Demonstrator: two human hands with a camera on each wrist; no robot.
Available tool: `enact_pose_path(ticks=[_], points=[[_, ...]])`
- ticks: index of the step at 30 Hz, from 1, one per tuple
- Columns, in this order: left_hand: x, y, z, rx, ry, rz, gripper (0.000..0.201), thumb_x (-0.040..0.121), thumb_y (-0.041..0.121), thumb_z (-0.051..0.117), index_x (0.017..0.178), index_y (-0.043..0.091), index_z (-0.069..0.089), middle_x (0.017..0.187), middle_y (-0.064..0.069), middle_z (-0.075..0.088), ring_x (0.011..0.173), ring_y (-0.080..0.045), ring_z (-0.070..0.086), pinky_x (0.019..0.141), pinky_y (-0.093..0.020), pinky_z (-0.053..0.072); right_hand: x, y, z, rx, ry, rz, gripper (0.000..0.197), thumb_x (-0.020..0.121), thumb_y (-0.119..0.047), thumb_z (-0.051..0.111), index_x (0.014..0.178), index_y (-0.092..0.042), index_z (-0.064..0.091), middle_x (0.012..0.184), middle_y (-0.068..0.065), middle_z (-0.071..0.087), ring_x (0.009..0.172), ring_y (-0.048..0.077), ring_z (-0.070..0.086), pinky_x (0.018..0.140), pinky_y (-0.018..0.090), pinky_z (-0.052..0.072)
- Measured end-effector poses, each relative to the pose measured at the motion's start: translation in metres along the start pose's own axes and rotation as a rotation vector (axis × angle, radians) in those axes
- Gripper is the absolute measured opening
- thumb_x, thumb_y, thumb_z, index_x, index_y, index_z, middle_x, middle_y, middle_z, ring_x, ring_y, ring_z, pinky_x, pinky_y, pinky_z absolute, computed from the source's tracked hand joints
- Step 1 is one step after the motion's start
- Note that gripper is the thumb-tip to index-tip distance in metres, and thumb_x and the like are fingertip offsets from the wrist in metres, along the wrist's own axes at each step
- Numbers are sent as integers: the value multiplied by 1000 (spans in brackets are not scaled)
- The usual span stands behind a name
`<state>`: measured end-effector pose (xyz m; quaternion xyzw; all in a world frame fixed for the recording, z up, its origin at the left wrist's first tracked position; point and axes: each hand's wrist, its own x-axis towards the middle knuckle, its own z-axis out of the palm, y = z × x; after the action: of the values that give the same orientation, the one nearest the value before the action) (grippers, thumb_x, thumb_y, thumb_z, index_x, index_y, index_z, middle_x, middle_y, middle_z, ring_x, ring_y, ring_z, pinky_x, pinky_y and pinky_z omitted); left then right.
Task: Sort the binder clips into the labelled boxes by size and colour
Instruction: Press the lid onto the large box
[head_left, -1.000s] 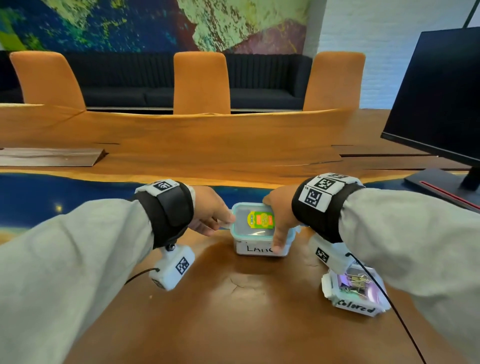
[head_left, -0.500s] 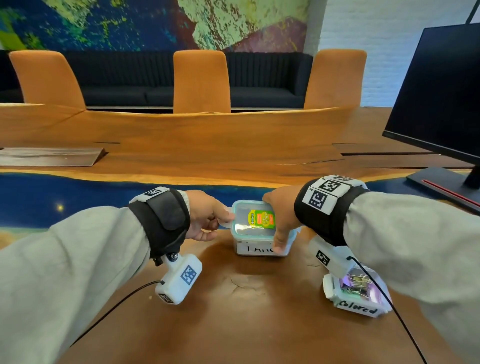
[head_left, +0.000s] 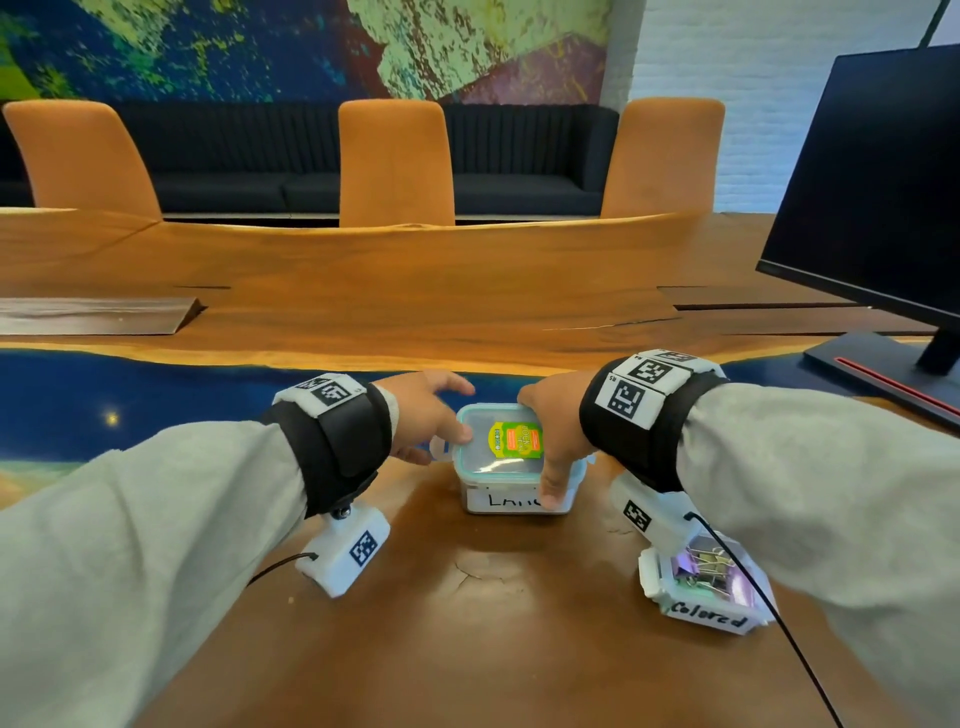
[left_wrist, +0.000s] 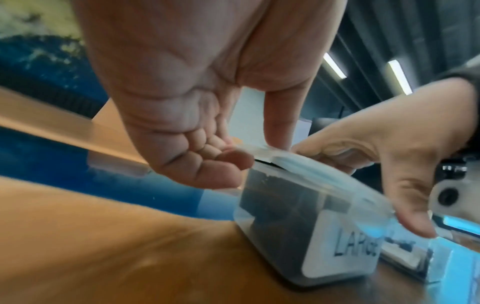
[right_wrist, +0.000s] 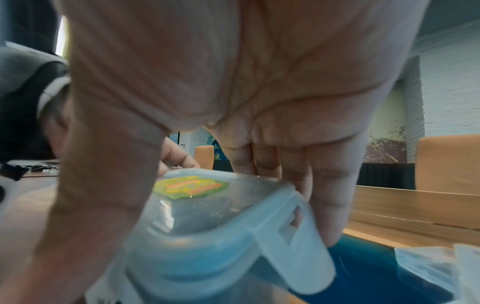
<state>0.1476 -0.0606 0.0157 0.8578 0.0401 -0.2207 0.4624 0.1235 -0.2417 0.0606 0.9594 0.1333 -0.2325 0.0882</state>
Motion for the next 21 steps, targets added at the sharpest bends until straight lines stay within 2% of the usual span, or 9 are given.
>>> enact_pose_path(ticks=[1, 3, 6, 8, 10, 13, 16, 21], points=[[0, 4, 1, 32, -26, 16, 38, 92, 7, 69, 122, 30, 66, 109, -6, 67, 87, -23, 63, 72, -34, 59, 0, 0, -1, -2, -5, -2, 77, 56, -51, 92, 117, -19, 57, 105, 2, 69, 92, 20, 67, 67, 27, 49], [0, 10, 3, 2, -57, -13, 32, 96, -1, 61, 119, 19, 71, 98, -10, 70, 74, -23, 58, 67, -31, 55, 2, -1, -2, -6, -13, -5, 76, 57, -50, 91, 117, -19, 56, 105, 2, 69, 91, 19, 66, 65, 27, 49], [2, 14, 7, -76, 18, -86, 22, 98, -1, 57, 108, 9, 73, 90, -13, 67, 69, -23, 57, 59, -29, 54, 6, -3, -2, -34, -21, -5, 79, 56, -53, 91, 118, -21, 54, 108, 1, 67, 94, 20, 65, 76, 30, 53], [4, 14, 10, -139, 92, -115, 14, 97, 4, 60, 106, 6, 72, 92, -15, 68, 71, -24, 61, 65, -34, 57, 9, -4, -4, -53, -25, -3, 83, 55, -56, 91, 120, -22, 53, 109, 0, 65, 96, 20, 63, 83, 34, 54], [8, 11, 11, -198, 134, -135, 16, 94, 10, 67, 109, 4, 70, 102, -17, 72, 77, -26, 66, 73, -38, 61, 10, -3, -5, -53, -39, 2, 85, 55, -56, 91, 121, -22, 51, 108, -1, 64, 96, 20, 62, 83, 35, 53], [9, 5, 10, -297, 102, -167, 26, 92, 11, 71, 116, 4, 66, 112, -17, 72, 83, -25, 70, 73, -37, 61, 10, -4, -4, -47, -48, -1, 83, 57, -53, 91, 122, -22, 50, 107, 0, 63, 92, 20, 63, 72, 31, 51], [7, 1, 12, -363, 85, -138, 27, 94, 11, 69, 120, 4, 64, 114, -17, 71, 89, -25, 71, 79, -36, 61, 9, -5, 0, -58, -29, 2, 78, 60, -47, 89, 120, -20, 48, 95, 0, 62, 77, 17, 60, 65, 28, 49], [3, 1, 15, -329, 98, -92, 22, 96, 13, 66, 118, 8, 66, 111, -14, 72, 91, -24, 71, 72, -32, 61, 11, -9, 4, -94, -15, 28, 76, 61, -46, 86, 117, -19, 42, 90, 2, 58, 73, 19, 56, 74, 35, 52]])
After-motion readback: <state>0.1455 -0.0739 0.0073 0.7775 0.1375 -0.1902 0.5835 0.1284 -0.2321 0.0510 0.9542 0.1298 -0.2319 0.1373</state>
